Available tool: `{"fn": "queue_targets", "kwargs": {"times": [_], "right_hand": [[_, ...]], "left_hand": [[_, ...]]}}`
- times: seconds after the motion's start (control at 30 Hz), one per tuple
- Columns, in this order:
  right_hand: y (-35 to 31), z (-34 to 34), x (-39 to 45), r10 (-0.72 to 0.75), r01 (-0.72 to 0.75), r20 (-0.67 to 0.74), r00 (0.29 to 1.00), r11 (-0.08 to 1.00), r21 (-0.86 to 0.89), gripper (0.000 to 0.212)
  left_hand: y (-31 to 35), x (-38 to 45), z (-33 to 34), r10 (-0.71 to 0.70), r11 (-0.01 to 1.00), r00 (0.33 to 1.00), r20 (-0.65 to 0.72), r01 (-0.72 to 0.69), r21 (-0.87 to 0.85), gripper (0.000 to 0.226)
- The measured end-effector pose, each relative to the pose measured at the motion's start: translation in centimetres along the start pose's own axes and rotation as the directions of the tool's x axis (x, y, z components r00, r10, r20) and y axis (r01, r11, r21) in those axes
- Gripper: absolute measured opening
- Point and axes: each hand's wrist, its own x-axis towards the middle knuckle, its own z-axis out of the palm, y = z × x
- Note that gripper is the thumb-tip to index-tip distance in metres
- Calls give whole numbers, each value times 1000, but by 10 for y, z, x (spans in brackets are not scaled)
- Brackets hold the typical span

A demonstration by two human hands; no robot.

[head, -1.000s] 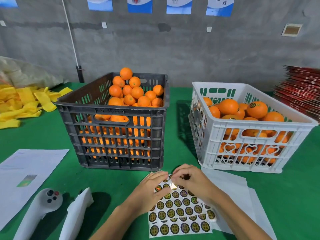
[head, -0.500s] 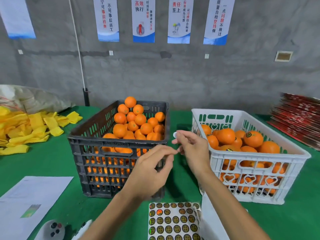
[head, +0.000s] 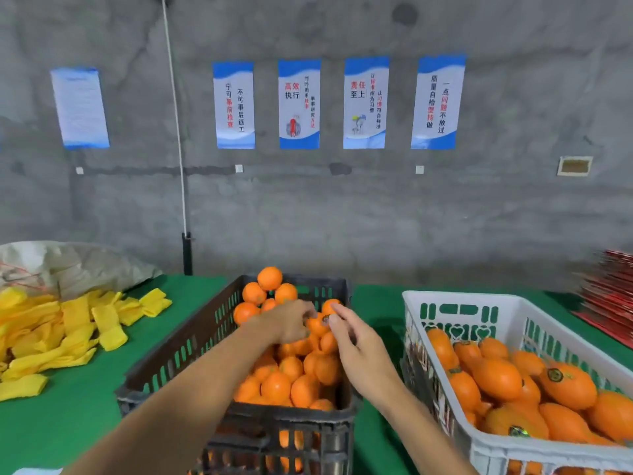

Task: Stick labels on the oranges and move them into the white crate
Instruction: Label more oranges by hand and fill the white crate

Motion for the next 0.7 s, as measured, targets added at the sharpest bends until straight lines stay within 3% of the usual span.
{"fn": "queue_targets", "kwargs": {"times": [0.1,0.23,0.37,0.6,0.7], "right_hand": [[15,4,18,33,-40,82,996,995,89,57],[29,7,35,71,-104,161,984,973,208,52],[44,10,44,72,-106,165,984,974,202,62],[50,16,44,96,-124,141,985,969,211,60],[46,12,43,73,-87,71,995,968,233,53]], "left_hand": [[1,37,10,-49,992,980,193,24,127,54],[0,69,25,-152,973,946,287,93,210,42],[-7,88,31,-247,938,907,342,135,320,52],[-15,95,46,-205,957,924,323,119,265,57],[-22,89,37,-152,986,938,311,120,118,62]]}}
